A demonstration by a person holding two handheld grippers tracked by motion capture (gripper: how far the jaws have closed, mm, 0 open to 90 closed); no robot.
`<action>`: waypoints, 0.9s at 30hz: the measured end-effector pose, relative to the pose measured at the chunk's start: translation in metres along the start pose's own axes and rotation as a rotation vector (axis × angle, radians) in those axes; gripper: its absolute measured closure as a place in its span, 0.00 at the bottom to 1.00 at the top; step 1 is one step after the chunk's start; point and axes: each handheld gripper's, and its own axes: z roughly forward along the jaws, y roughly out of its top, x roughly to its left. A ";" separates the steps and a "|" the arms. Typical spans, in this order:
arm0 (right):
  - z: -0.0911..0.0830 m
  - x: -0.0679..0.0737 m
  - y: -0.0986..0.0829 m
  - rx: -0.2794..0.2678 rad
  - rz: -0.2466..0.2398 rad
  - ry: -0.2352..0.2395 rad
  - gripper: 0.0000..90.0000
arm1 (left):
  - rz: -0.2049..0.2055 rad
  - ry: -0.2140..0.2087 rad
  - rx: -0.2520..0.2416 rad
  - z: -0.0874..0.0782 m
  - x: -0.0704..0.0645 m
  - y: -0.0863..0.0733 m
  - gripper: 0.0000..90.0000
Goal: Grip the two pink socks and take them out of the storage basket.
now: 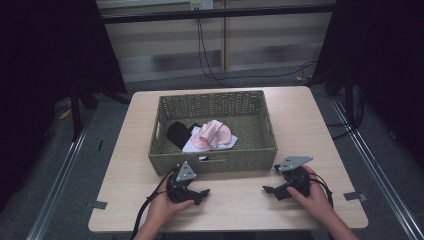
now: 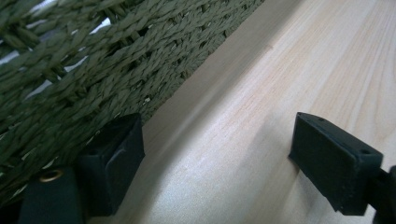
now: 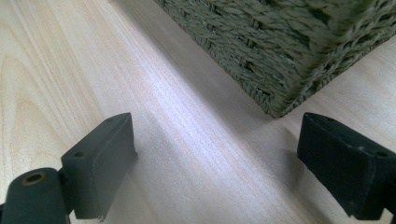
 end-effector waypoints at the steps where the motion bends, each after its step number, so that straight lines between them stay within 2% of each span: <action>1: 0.000 0.000 0.000 0.001 0.002 0.000 0.12 | -0.010 -0.001 -0.001 0.000 0.000 0.000 0.22; 4: 0.000 0.000 0.000 0.001 0.002 0.000 0.12 | -0.006 0.006 0.007 -0.002 -0.001 0.002 0.25; 6: 0.000 0.000 0.000 0.002 0.002 0.000 0.12 | -0.023 -0.011 0.006 -0.006 -0.002 0.005 0.25; 8: 0.000 0.000 0.000 0.002 0.003 0.000 0.12 | -0.015 -0.015 0.014 -0.011 -0.003 0.011 0.25; 10: 0.000 0.000 0.000 0.002 0.003 0.000 0.12 | -0.026 -0.024 0.003 -0.017 -0.002 0.018 0.26; 16: 0.000 0.000 0.000 0.002 0.003 0.000 0.12 | -0.040 -0.057 0.033 -0.030 0.002 0.038 0.26; 23: 0.000 0.000 0.000 0.002 0.003 0.000 0.12 | -0.066 -0.084 0.035 -0.041 0.006 0.052 0.26; 27: 0.000 0.000 0.000 0.002 0.003 0.000 0.12 | -0.065 -0.095 0.043 -0.049 0.008 0.061 0.26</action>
